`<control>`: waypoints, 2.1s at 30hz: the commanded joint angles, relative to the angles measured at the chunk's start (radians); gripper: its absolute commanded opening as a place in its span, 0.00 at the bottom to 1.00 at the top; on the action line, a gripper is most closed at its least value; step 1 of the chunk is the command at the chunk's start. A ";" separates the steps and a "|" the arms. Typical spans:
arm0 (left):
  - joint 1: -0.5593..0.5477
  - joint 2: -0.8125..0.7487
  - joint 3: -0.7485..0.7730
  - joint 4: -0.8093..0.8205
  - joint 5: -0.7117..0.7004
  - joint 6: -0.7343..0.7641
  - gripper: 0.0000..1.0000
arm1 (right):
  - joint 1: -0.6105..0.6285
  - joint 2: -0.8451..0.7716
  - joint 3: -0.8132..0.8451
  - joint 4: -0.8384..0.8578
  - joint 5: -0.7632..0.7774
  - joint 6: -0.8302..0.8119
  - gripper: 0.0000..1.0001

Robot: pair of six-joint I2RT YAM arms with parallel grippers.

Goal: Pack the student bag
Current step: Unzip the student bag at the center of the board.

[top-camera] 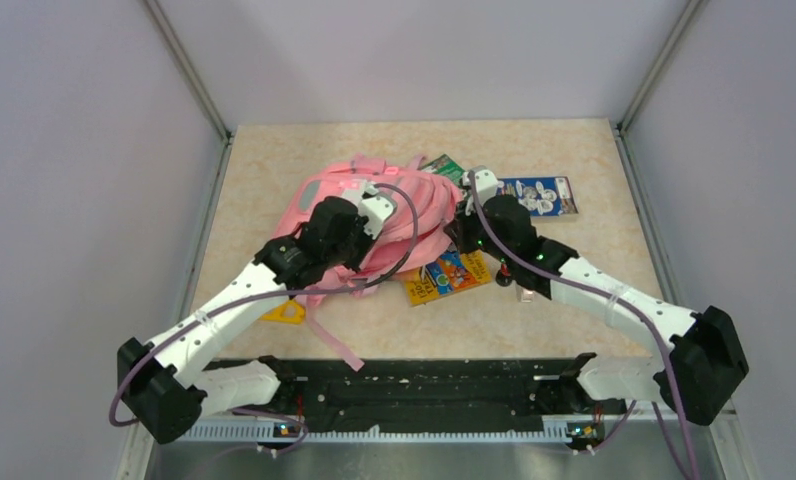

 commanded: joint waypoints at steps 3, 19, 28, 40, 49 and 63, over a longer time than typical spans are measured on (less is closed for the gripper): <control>-0.005 -0.106 -0.028 0.007 -0.148 0.119 0.00 | -0.131 0.036 0.006 0.036 -0.196 -0.012 0.00; -0.093 -0.003 0.063 0.336 0.326 -0.176 0.91 | -0.129 0.012 -0.132 0.157 -0.501 0.063 0.00; -0.253 0.232 0.061 0.367 0.021 -0.073 0.83 | -0.129 -0.077 -0.160 0.124 -0.478 0.058 0.00; -0.286 0.300 0.026 0.376 -0.154 -0.082 0.36 | -0.129 -0.098 -0.170 0.117 -0.464 0.050 0.00; -0.320 0.223 -0.028 0.293 -0.166 -0.076 0.00 | -0.130 -0.087 -0.106 0.037 -0.293 0.048 0.00; -0.325 -0.096 -0.017 -0.057 -0.155 -0.035 0.00 | -0.217 0.197 0.171 -0.111 -0.328 0.015 0.00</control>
